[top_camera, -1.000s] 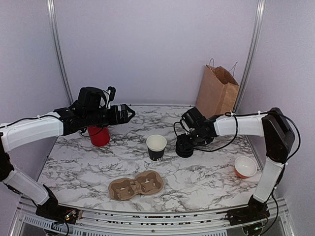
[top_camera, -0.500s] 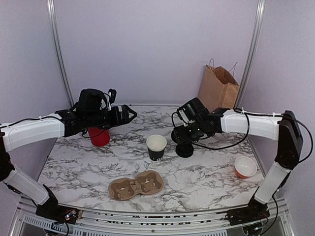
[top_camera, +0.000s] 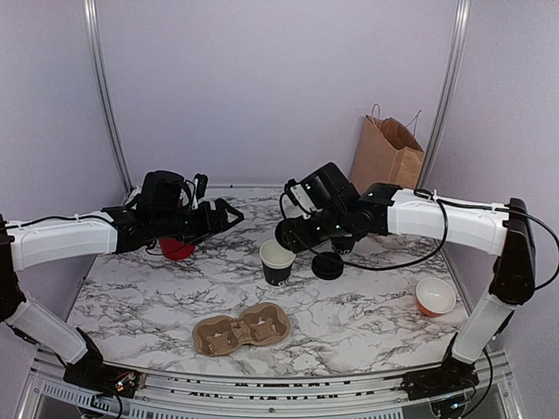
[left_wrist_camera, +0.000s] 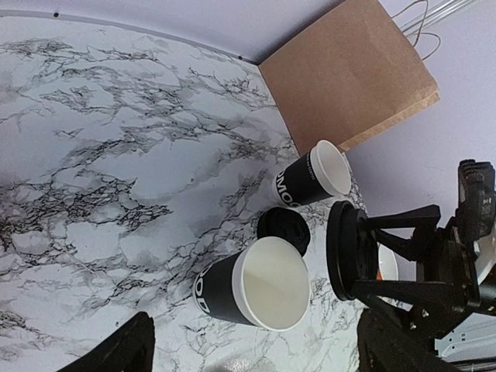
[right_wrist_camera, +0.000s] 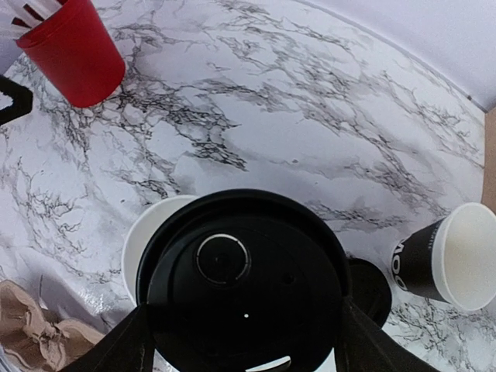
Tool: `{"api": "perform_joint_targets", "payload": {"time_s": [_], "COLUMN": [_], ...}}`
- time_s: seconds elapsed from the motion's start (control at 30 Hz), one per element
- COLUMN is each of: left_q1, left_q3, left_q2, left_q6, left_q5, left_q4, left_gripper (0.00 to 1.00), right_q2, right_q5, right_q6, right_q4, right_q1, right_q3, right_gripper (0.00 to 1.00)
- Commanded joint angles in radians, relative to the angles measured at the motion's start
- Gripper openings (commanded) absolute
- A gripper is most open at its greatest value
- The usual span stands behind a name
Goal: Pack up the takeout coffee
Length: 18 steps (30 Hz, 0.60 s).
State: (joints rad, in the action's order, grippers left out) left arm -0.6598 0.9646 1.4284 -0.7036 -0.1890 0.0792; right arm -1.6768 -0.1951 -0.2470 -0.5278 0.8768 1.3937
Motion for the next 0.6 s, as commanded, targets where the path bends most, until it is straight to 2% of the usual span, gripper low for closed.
{"api": "perform_joint_targets", "payload": {"time_s": [0.0, 0.57], "left_q1": [-0.001, -0.011], "left_q3": [-0.009, 0.001], "left_q2": [0.017, 0.112], "left_q6": [-0.011, -0.011], "left_q5": [-0.036, -0.095], "left_q4": [0.039, 0.068], "left_gripper": [0.89, 0.77], "right_q2": [-0.062, -0.173], "right_q5": [-0.006, 0.013], "right_q6": [0.034, 0.056], "right_q4": [-0.016, -0.021], "right_q1": [0.053, 0.073], "right_q3": [0.074, 0.145], "right_gripper": [0.75, 0.75]}}
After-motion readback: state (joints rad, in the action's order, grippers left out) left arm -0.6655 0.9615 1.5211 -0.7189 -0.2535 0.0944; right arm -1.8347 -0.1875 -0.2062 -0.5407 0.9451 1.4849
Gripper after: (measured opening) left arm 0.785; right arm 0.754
